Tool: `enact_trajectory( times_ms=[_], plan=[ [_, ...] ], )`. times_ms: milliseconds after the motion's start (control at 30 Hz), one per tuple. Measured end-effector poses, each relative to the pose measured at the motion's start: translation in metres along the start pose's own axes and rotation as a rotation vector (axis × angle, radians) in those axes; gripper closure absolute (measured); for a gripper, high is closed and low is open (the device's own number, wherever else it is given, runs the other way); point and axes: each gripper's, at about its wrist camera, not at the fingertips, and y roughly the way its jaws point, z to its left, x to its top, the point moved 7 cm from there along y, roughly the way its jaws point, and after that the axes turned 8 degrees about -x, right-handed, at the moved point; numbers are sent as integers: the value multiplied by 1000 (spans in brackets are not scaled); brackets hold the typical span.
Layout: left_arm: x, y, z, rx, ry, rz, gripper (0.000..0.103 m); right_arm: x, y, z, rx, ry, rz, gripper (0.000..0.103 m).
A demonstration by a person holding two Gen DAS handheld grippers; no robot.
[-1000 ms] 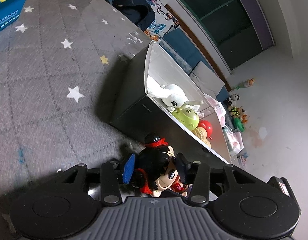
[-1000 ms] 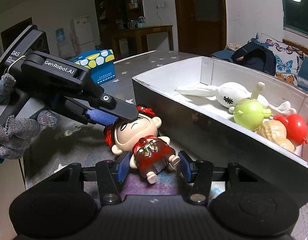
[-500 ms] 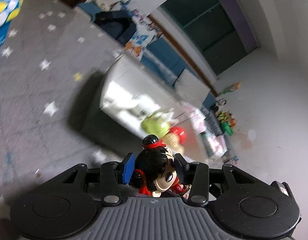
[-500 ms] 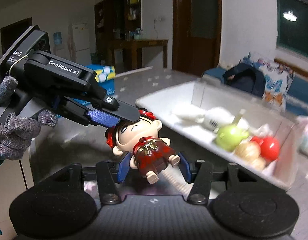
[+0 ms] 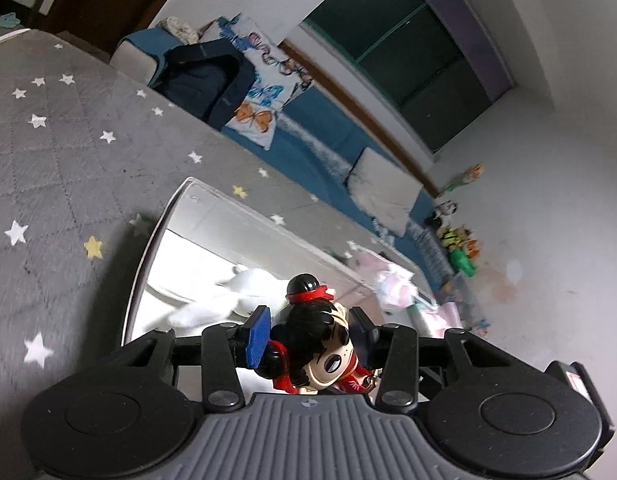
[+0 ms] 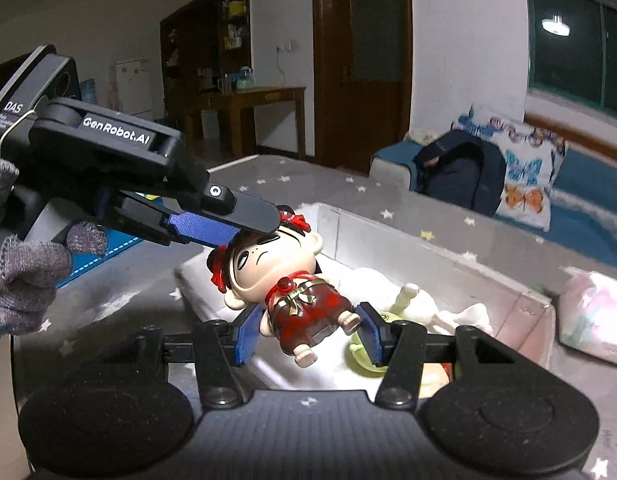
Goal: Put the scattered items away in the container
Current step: 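Lift the red-dressed doll with both tools over the box and lower it in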
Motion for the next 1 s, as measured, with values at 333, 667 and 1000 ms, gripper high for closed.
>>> enact_trajectory(
  times_ms=[333,667,1000],
  plan=[
    [-4,30,27,95,-16,49,59,-8,41,-12,20,-65,96,51],
    [-9,41,28,184,48,81,61,-3,56,7,-6,-239,152,51],
    [-12,43,26,239,130,92,62,-5,67,28,-9,-359,183,51]
  ],
)
